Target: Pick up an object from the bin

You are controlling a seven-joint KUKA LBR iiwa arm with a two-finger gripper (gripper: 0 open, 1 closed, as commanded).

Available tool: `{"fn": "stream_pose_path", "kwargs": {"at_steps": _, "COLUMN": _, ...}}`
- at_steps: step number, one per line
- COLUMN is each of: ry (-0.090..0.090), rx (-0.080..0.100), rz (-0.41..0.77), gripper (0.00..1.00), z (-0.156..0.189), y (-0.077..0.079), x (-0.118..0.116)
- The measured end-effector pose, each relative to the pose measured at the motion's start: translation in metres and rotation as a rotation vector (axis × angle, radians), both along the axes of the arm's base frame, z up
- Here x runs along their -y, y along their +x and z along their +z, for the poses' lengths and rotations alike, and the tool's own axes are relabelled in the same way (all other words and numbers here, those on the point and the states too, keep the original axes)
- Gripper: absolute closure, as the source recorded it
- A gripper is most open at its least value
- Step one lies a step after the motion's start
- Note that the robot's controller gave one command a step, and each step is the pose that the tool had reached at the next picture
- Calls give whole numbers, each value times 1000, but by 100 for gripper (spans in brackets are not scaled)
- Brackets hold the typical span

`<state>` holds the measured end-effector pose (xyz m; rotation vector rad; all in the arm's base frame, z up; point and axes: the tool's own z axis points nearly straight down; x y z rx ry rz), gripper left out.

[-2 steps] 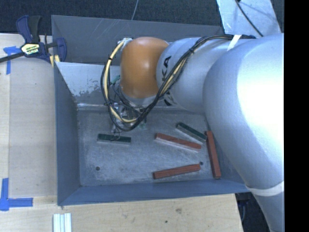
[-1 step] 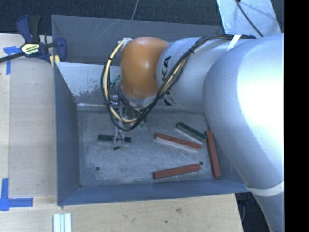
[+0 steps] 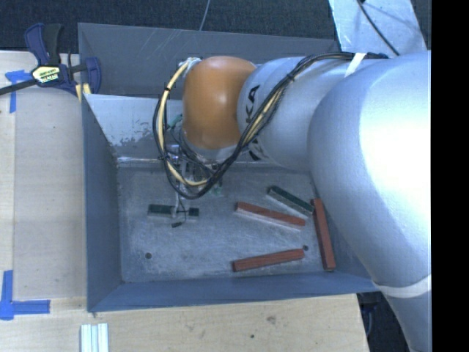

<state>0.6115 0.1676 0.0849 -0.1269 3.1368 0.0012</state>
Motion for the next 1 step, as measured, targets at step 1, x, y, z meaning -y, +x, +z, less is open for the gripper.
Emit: {"fn": "stream_pose_path", "kwargs": {"at_steps": 1, "ry": 3, "rx": 2, "rz": -54, "gripper": 100, "z": -13, "y": -65, "x": -27}}
